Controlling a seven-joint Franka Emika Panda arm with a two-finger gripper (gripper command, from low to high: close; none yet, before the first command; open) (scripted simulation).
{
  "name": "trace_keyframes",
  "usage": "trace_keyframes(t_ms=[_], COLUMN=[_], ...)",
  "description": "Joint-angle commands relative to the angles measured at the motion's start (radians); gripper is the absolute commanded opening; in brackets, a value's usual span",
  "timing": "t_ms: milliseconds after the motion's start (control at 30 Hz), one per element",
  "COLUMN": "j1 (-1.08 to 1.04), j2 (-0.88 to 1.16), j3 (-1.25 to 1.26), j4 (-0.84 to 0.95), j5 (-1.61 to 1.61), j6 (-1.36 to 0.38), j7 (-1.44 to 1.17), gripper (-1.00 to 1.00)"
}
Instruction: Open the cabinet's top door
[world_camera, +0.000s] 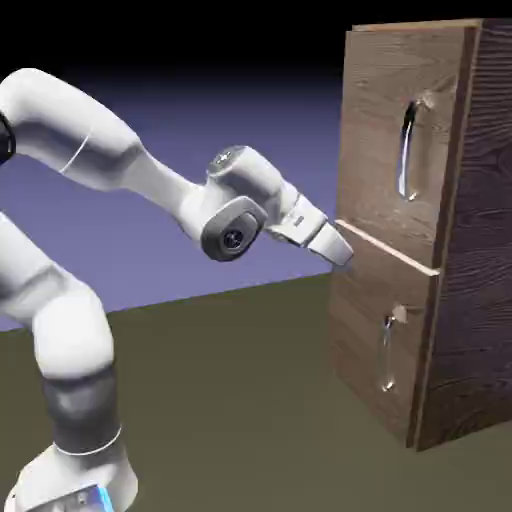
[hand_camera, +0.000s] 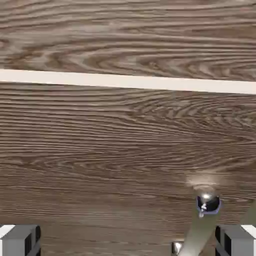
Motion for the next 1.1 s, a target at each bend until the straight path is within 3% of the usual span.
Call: trace_keyframes(t_ms=[0,1067], j1=[0.011,0.353], j2=[-0.003,-0.100], j3=[-0.012,-0.394], j4=[0.009,0.282], j5=[-0.044,-1.435], j6=[0.000,0.005], j7=[-0.011,-0.376], gripper=[0.00,0.00])
